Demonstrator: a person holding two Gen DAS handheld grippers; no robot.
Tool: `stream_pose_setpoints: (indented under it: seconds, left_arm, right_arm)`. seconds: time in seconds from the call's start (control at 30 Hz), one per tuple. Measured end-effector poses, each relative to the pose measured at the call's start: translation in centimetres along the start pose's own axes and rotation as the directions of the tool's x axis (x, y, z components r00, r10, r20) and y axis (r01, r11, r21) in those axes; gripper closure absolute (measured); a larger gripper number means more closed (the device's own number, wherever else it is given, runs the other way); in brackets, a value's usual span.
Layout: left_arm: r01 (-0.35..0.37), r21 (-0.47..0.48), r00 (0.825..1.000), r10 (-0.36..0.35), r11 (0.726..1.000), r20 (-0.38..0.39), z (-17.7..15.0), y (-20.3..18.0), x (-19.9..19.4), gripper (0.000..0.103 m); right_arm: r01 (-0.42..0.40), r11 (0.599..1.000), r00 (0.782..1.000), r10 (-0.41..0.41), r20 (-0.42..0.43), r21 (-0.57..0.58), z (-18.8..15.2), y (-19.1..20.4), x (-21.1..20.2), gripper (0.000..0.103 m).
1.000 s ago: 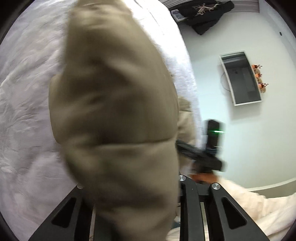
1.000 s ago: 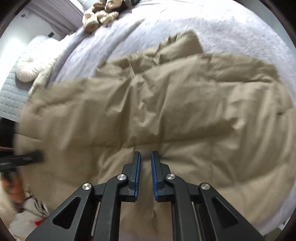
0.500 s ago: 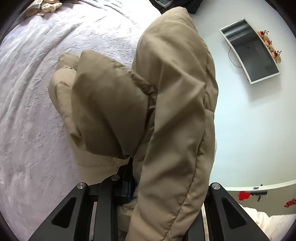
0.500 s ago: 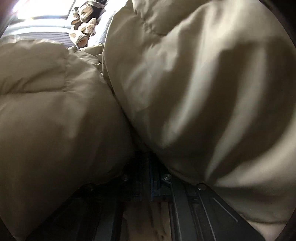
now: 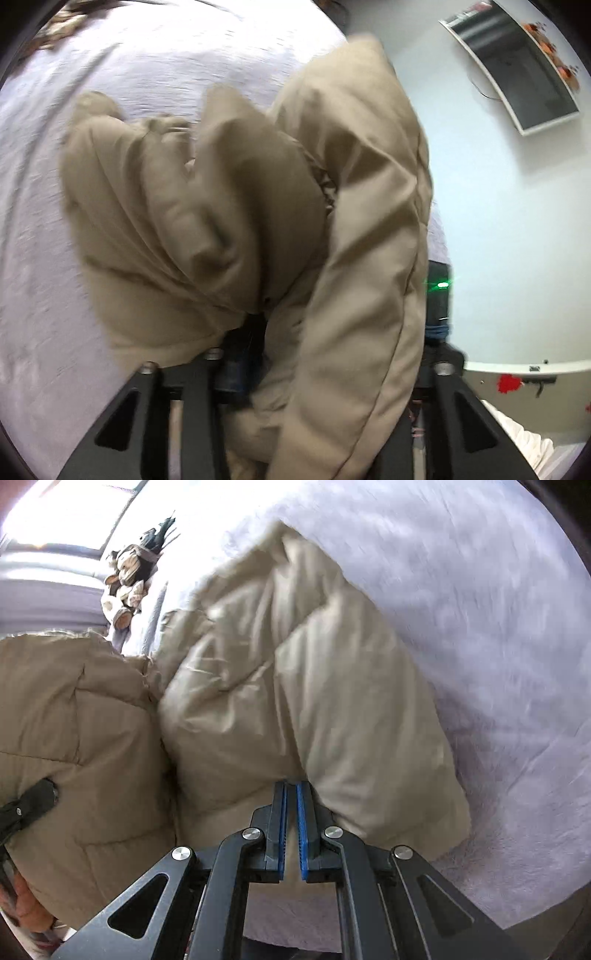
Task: Fold large clothes
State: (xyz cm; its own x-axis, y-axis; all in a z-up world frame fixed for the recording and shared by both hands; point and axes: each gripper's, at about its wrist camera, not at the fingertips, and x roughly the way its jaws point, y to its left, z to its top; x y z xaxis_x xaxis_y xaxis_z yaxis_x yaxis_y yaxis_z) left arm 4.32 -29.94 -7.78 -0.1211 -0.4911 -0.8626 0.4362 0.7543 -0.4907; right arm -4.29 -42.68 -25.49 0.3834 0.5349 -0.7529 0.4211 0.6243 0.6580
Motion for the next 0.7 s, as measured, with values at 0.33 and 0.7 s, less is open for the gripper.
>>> stream_pose_setpoints:
  seconds: [0.33, 0.7]
  left_arm:
    - [0.229, -0.081, 0.966, -0.237, 0.970, -0.101, 3.6, -0.8, 9.0, 0.021]
    - [0.140, 0.025, 0.980, -0.134, 0.990, -0.147, 7.0, -5.0, 11.7, 0.021]
  right_arm:
    - [-0.106, 0.993, 0.994, 0.105, 0.017, 0.047, 0.0, -2.4, -2.3, 0.053]
    - [-0.302, 0.947, 0.949, 0.309, 0.065, -0.107, -3.6, 1.8, -9.4, 0.027]
